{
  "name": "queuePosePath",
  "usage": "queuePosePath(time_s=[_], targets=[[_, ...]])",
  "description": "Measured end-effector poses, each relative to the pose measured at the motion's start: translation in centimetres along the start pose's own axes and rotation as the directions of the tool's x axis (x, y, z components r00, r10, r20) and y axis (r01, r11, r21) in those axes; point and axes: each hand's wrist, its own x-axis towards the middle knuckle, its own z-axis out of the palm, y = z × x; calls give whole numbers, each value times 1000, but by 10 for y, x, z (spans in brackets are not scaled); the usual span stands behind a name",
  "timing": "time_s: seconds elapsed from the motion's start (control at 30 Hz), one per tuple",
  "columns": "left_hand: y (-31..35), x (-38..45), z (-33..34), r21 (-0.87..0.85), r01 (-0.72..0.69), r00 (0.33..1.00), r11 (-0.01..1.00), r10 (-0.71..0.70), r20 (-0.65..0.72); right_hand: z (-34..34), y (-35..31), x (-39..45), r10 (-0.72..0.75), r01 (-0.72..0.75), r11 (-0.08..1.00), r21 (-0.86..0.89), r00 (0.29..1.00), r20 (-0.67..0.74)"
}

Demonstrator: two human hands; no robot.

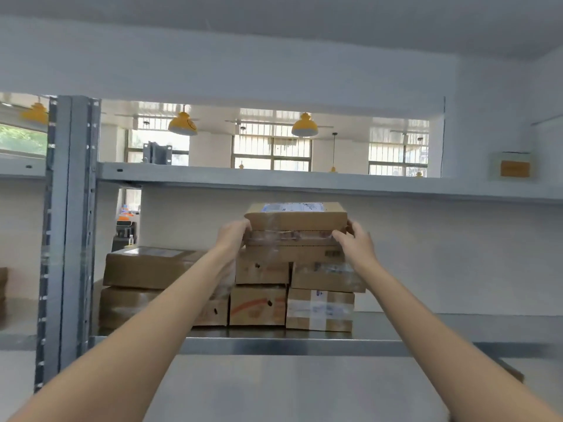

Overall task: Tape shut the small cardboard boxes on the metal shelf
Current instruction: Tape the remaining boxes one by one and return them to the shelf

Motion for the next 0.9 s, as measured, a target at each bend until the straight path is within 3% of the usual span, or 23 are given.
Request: queuePosePath(time_s=[0.1, 0.33, 0.43, 0.63, 0.77, 0.9], targets=[[0, 29, 20, -34, 1, 999, 999, 1, 54, -5, 9, 30, 12, -16, 997, -81, 999, -41], [-6, 101, 68, 130, -123, 980, 984, 99, 175, -10, 28, 112, 36, -51, 989, -140, 993, -113], [-18, 124, 80, 192, -161, 978, 968, 130, 166, -7, 42, 143, 90, -112, 979, -171, 988, -129], [-65, 144, 88, 534, -246, 969, 809, 214, 122, 12, 88, 154, 129, -155, 940, -304, 986, -106], [-72, 153, 89, 530, -263, 965, 807, 231, 126, 16, 95, 160, 81, -129, 907, -402, 988, -134], [-75, 149, 89, 484, -267, 964, 833, 231, 135, 15, 93, 158, 140, -185, 884, -430, 981, -134]])
